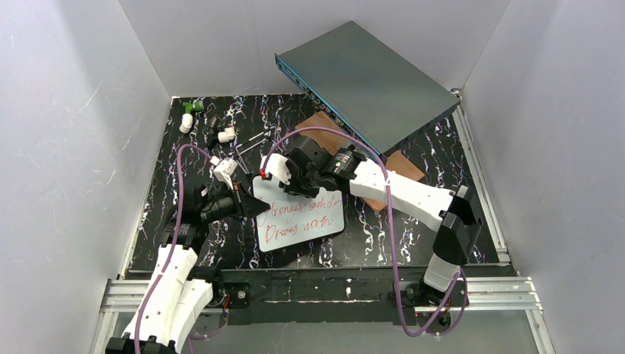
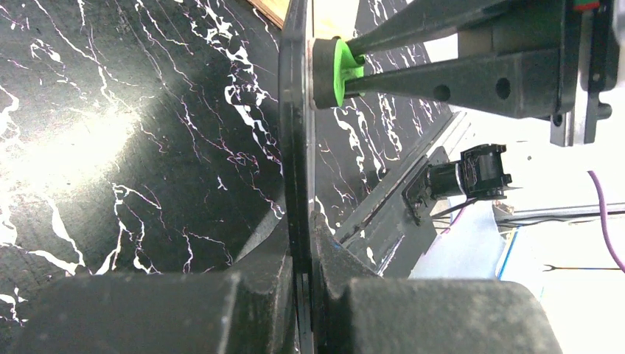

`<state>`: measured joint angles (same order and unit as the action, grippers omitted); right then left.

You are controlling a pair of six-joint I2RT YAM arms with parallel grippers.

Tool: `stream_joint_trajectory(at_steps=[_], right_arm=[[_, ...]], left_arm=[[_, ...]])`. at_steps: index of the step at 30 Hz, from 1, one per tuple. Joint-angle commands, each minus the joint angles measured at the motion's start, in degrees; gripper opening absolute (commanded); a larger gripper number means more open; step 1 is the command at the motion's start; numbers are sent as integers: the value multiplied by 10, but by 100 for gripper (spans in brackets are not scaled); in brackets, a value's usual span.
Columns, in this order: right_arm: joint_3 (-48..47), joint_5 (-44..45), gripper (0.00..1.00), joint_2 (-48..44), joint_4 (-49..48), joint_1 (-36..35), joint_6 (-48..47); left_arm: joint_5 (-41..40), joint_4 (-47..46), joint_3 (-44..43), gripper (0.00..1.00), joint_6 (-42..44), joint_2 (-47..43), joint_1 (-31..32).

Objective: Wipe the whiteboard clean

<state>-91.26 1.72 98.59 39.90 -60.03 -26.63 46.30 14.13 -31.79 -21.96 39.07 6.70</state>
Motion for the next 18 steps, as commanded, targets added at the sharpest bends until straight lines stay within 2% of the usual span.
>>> stream_joint_trajectory(at_steps=[1,8,18], right_arm=[[-10,69,1,5,-65,16,19],[-8,77,1,-1,-66,23,14],[-10,42,1,-4,-59,31,28]], left_arm=[[19,15,-15,0,53,0,7],[19,15,-15,0,53,1,6],[22,14,-15,0,53,3,7]])
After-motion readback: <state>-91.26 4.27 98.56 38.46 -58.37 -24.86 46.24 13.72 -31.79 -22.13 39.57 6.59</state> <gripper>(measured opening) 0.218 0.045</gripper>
